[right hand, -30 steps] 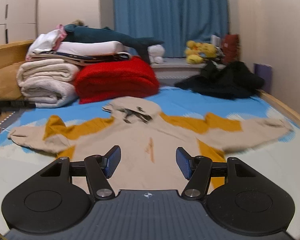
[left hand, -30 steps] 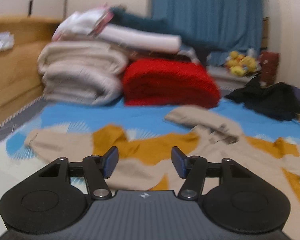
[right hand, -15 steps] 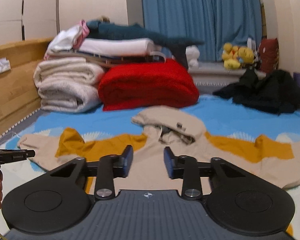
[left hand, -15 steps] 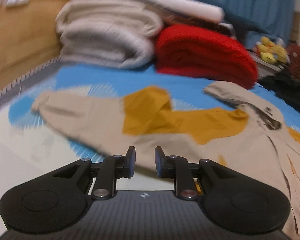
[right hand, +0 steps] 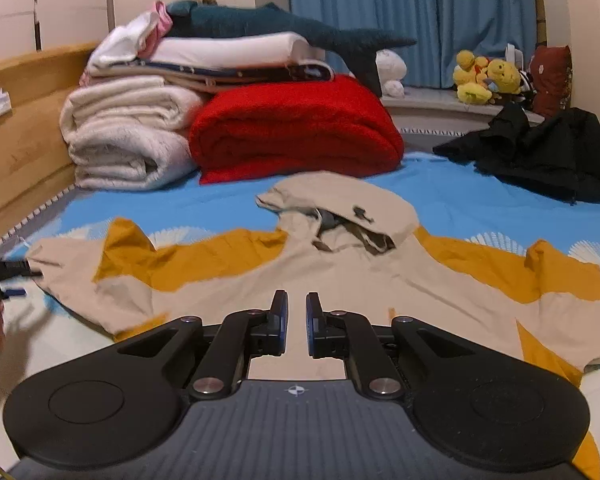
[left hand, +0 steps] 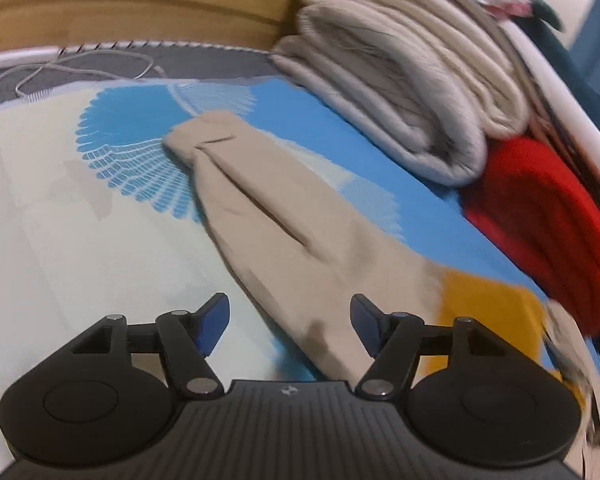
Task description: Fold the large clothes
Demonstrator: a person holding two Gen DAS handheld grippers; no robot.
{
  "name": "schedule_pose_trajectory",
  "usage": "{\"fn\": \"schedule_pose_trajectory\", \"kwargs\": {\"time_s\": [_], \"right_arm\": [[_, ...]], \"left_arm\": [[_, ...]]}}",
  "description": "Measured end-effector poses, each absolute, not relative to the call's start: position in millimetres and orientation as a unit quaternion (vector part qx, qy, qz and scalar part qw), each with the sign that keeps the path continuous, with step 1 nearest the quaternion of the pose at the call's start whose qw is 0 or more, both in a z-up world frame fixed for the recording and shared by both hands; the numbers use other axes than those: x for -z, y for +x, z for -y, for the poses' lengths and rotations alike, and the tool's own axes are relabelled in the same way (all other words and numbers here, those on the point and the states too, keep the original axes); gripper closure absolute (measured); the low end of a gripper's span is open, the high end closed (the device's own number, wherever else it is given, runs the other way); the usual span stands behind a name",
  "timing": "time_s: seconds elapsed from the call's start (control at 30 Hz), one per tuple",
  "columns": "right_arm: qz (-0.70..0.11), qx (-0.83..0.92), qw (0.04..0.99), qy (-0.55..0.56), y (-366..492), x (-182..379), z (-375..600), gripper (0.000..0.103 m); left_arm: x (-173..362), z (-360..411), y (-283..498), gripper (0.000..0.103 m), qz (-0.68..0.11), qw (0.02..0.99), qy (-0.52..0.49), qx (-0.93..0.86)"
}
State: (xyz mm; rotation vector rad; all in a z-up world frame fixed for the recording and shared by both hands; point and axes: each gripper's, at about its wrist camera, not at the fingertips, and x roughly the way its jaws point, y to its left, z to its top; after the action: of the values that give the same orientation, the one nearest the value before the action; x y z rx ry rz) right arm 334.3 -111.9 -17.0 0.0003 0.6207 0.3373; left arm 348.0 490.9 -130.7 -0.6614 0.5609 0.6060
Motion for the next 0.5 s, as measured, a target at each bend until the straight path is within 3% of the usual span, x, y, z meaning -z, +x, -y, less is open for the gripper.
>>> {"fn": "schedule_pose_trajectory", "kwargs": {"time_s": [0.1, 0.17, 0.2, 0.23, 0.27, 0.37, 0.5], "right_arm": [[-0.321, -0.158, 0.934, -0.012, 338.0, 30.8, 113.5, 0.094], [-0.332, -0.155, 0.93, -0.018, 339.4, 39.2, 114.6, 0.094], [-0.338, -0.153, 0.928, -0.021, 340.7, 42.7, 114.8, 0.094], [-0.344, -0.152, 0.926, -0.022, 341.4, 45.6, 115.6, 0.094], [-0.35, -0.152, 0.924, -0.021, 342.5, 48.4, 116.8, 0.094], [-0.362, -0.15, 0.92, -0.018, 343.0, 52.9, 119.7, 0.094], [-0.361, -0.148, 0.921, -0.011, 342.5, 47.2, 124.2, 0.098]], "left_arm": [[143.7, -516.3, 361.7, 0.033, -0.253, 0.85, -0.342, -0.311], [151.0, -518.1, 368.5, 0.043, -0.242, 0.852, -0.346, -0.311], [152.9, -514.9, 373.8, 0.052, -0.241, 0.86, -0.329, -0.308], [154.1, -511.6, 379.1, 0.081, -0.25, 0.864, -0.311, -0.308], [153.9, -508.5, 383.6, 0.1, -0.261, 0.864, -0.29, -0.319], [137.8, -506.8, 382.0, 0.103, -0.237, 0.865, -0.284, -0.339], [62.1, -458.0, 390.3, 0.103, -0.179, 0.9, -0.22, -0.332]]}}
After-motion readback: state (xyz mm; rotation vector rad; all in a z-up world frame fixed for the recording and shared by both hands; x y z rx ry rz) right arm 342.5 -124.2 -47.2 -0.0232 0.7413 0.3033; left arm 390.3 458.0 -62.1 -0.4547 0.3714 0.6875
